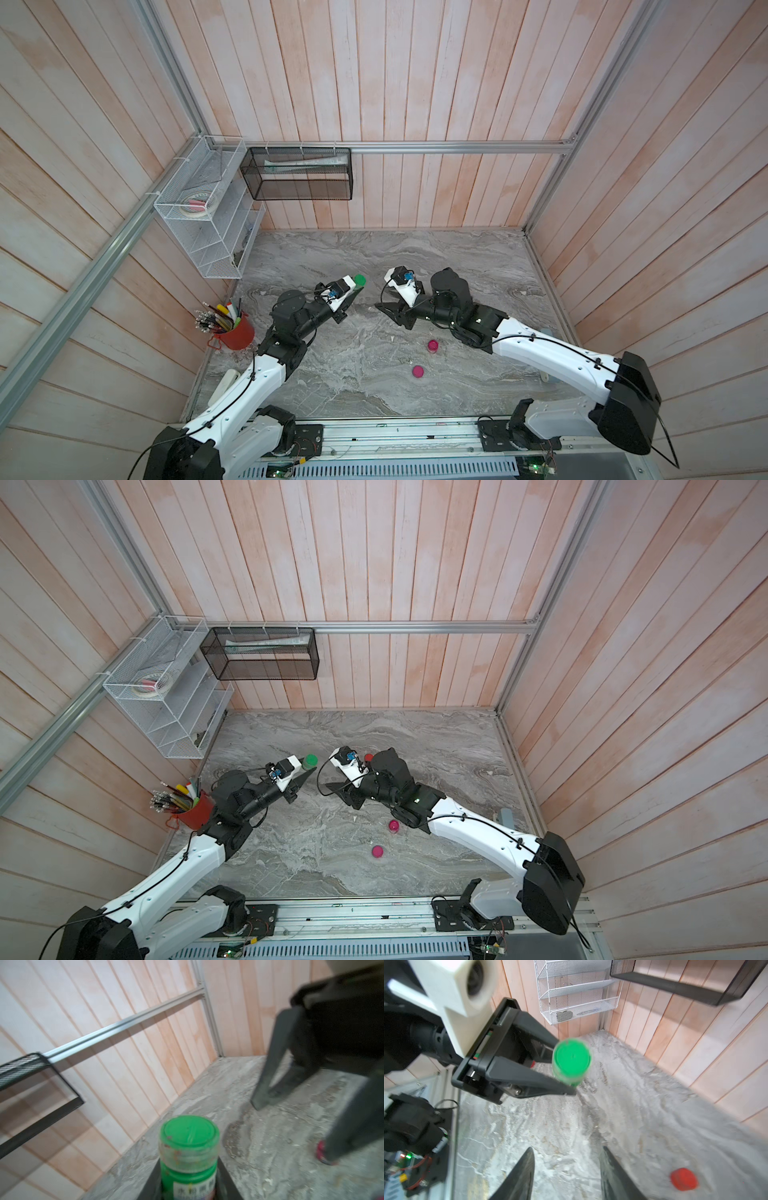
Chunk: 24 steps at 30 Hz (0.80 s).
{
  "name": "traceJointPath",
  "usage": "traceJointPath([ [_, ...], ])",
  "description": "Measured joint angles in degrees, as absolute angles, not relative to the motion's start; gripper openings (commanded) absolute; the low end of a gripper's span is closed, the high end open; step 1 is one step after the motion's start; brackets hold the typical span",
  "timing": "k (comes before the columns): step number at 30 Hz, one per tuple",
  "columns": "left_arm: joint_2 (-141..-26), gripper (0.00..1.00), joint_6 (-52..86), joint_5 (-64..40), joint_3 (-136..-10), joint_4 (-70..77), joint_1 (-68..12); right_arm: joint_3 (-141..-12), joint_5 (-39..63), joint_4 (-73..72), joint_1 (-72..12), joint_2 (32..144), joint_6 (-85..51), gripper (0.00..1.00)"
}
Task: Close the paint jar lid
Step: Screw the lid onto the paint jar.
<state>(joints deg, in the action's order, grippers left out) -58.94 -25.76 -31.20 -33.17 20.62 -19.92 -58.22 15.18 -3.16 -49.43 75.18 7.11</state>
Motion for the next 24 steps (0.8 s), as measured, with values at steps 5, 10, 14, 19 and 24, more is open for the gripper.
traceJointPath([
  [5,-61.82,0.31,-29.43,-40.34,-37.5,11.07,-19.92,-61.98,18.72,3.2,-46.0,73.82,17.5,0.49],
  [10,-61.91,0.31,-31.97,-43.11,-37.63,5.8,-19.92,-66.98,23.42,8.67,-45.82,76.75,22.83,0.45],
  [14,-62.3,0.31,-32.84,-43.2,-37.67,4.12,-19.94,-68.77,26.55,10.9,-45.95,79.29,24.49,0.45],
  [19,-62.3,0.31,-33.28,-43.05,-37.69,3.79,-19.97,-69.91,27.49,13.04,-46.76,81.97,25.56,0.46],
  [24,-62.26,0.31,-33.41,-43.03,-37.69,3.81,-20.16,-69.93,27.99,13.3,-46.96,82.83,25.54,0.46],
])
